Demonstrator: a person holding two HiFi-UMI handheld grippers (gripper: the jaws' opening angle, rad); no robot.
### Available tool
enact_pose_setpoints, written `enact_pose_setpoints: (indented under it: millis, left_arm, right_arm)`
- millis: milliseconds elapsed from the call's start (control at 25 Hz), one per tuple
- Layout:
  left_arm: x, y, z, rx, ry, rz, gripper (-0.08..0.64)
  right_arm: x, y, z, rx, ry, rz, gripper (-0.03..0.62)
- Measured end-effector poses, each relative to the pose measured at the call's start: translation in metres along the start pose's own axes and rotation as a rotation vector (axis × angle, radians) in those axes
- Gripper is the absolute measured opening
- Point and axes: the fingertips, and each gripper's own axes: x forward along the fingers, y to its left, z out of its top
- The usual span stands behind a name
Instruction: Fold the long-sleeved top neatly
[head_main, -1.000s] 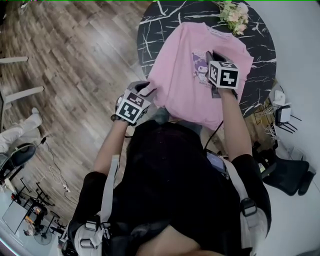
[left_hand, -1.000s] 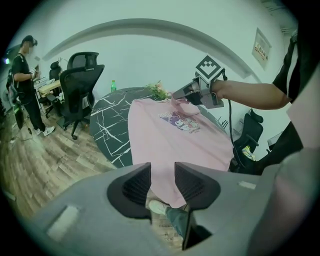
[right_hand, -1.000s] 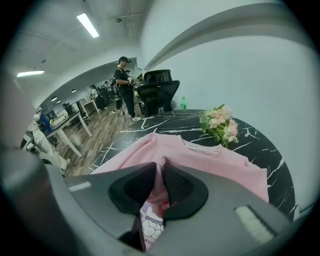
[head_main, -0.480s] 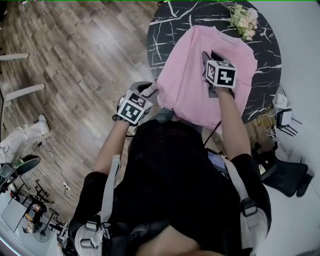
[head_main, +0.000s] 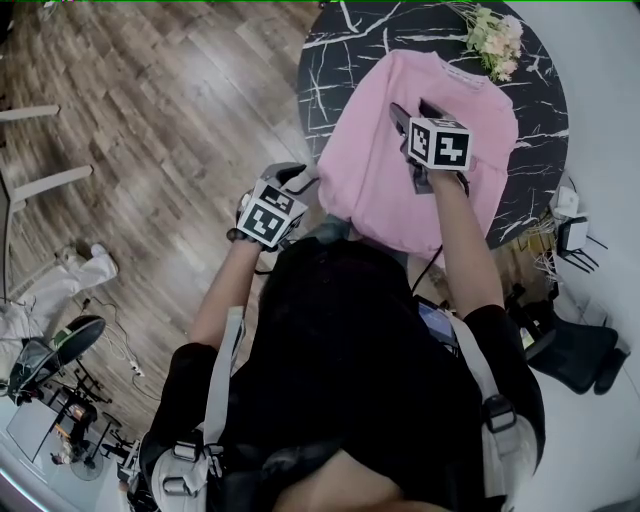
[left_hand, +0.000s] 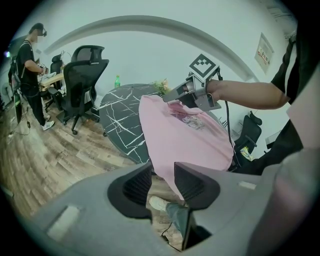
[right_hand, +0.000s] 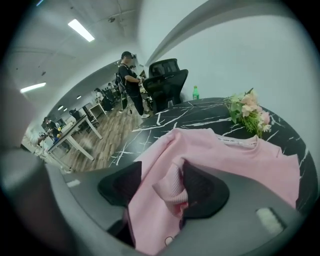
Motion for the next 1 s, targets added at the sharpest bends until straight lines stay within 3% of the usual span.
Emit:
enact_pose_setpoints:
  millis: [80,200,360,520,720,880,1000]
  left_arm:
    - [0.001,0.001,0.001,0.002,-0.005,-0.002,0.151]
    - [0.002,0.002,0.001,0.005,-0.001,0.005,0.149]
    - [0.006,-0.001,0.007,0.01,-0.003,0.0,0.147]
    - [0.007,-0.005,0.011,-0.005,-0.018,-0.007,0.147]
    - [0.01,-0.01,0.004,-0.01,0.003,-0.009,0.147]
    - [0.009,-0.006,-0.004,-0.03,0.01,0.01,0.147]
    - [0.006,-0.006,-0.014,-0.056,0.015,0.016,0.148]
  right_arm:
    - [0.002,-0.002,0.0,-0.062,0.029,-0.054,0.302]
    - [0.003,0.001,-0.007,-0.153,0.086,-0.098,0.333]
    - [0.002,0.009,-0.014,-0.177,0.097,-0.072,0.339]
    - [0.0,0.002,-0.02,-0.134,0.094,-0.077,0.337]
    - [0.005,-0.002,-0.045,-0.112,0.133,-0.048,0.321]
    - [0.015,0.005,-0.046,-0.142,0.119,-0.017,0.261]
    - [0.02,0.024,-0.047,-0.16,0.117,0.058,0.212]
